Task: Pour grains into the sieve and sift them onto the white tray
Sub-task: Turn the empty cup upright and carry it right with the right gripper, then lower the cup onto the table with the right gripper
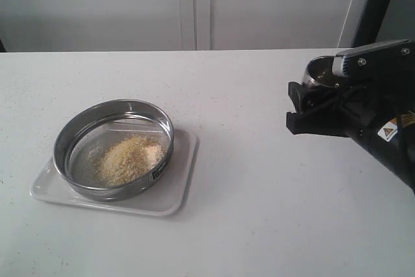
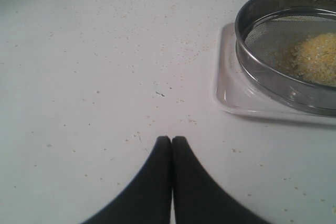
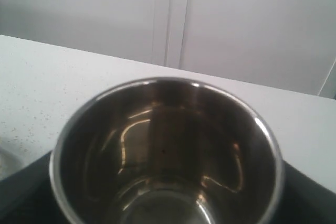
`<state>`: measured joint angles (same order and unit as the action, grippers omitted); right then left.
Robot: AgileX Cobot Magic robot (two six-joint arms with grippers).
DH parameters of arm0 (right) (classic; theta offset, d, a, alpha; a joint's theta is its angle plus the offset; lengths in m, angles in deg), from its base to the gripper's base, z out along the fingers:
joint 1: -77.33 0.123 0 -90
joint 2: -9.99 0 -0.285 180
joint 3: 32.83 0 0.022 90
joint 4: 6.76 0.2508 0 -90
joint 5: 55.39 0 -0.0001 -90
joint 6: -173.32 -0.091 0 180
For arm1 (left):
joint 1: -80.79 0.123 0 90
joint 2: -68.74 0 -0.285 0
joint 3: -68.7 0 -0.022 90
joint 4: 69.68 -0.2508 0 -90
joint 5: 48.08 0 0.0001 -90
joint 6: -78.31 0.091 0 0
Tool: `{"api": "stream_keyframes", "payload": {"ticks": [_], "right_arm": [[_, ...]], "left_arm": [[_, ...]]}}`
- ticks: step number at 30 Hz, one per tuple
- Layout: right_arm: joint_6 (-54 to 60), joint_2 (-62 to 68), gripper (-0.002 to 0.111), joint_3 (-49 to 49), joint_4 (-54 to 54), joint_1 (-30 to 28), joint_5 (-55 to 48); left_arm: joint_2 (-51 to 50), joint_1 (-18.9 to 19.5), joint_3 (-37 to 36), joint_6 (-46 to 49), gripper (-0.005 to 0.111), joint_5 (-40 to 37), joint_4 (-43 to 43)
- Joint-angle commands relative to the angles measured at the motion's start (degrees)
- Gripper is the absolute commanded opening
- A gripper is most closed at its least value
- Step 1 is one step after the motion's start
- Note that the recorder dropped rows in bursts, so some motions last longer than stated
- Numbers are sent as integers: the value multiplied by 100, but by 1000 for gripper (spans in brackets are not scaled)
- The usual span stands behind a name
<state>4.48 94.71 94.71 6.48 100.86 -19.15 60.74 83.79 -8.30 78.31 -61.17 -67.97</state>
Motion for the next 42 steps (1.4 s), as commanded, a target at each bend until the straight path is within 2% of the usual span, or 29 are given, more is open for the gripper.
{"api": "stream_keyframes", "payload": {"ticks": [1,6,16,29,42], "right_arm": [[104,454,0,-33,32,-27,438],[55,1392,0,-22,-17,-27,1346],[14,2469,0,12,-410,-27,2228],[-186,3185,0,286,-410,-27,2744],[-285,3645,0,614,-410,-27,2771]], "left_arm": [[22,-32,-22,0,0,-23,34],[22,-32,-22,0,0,-23,34],[22,-32,-22,0,0,-23,34],[22,-32,-22,0,0,-23,34],[22,-32,-22,0,0,-23,34]]}}
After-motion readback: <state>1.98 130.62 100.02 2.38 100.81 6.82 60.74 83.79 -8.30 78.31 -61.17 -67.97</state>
